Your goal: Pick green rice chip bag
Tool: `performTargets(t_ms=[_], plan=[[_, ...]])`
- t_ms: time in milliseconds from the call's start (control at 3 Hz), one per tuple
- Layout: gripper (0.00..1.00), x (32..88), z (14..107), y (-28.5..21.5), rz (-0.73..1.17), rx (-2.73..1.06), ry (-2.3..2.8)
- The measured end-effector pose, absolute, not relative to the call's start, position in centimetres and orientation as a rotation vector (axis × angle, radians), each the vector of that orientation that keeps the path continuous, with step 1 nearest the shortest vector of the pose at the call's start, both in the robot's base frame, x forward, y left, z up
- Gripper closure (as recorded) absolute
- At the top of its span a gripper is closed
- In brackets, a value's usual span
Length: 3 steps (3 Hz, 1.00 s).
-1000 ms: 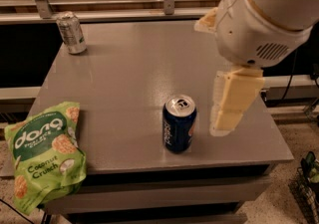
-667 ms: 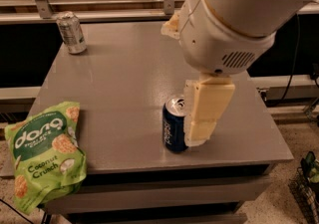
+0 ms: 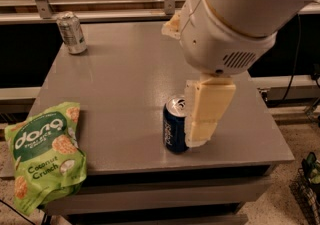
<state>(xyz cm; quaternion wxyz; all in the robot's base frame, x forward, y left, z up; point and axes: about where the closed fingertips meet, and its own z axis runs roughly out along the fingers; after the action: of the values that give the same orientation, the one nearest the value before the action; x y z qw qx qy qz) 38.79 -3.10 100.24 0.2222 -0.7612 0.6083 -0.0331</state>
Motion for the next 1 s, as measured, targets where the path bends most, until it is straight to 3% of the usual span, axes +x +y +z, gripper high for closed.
performTargets(t_ms=[333, 1000], plan=[[0.00, 39.8, 100.2, 1.3, -0.079, -2.179, 1.574], [0.00, 43.7, 98.1, 17.1, -0.087, -2.418, 1.218]])
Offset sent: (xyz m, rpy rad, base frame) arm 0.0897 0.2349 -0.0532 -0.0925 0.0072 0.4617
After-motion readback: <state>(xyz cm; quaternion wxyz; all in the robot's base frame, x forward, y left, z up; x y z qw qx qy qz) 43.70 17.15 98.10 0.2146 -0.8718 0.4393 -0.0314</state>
